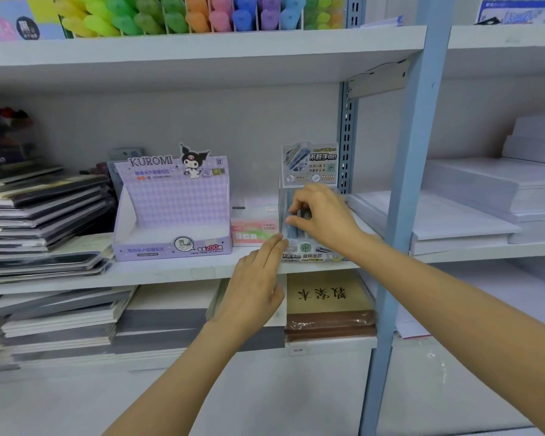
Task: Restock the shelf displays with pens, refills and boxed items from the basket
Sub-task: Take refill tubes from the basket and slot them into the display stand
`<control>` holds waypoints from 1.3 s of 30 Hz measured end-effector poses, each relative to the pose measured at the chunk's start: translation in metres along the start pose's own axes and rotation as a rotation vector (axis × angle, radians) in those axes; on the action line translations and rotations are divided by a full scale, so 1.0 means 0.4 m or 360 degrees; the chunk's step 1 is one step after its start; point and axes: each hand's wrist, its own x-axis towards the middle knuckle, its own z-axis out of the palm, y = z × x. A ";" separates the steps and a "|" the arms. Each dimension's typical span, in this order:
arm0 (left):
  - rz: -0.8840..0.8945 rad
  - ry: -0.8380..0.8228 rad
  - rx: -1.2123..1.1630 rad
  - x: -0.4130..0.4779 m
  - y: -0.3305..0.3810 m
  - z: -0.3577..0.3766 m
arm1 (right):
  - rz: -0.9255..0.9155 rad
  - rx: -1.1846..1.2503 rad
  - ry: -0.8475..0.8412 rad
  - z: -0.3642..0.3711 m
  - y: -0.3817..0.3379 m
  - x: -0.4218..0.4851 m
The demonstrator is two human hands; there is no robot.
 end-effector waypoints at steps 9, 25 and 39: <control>-0.0064 0.0496 -0.0078 -0.101 -0.021 0.040 | -0.0568 0.0216 0.0342 0.077 -0.098 -0.162; -0.1143 -0.1319 -0.0399 -0.982 -0.115 0.532 | 0.0167 0.0516 -0.1678 0.814 -0.126 -0.859; -0.1180 -0.0632 -0.0635 -1.037 -0.116 0.569 | -0.0088 0.0380 -0.1775 0.937 -0.088 -0.940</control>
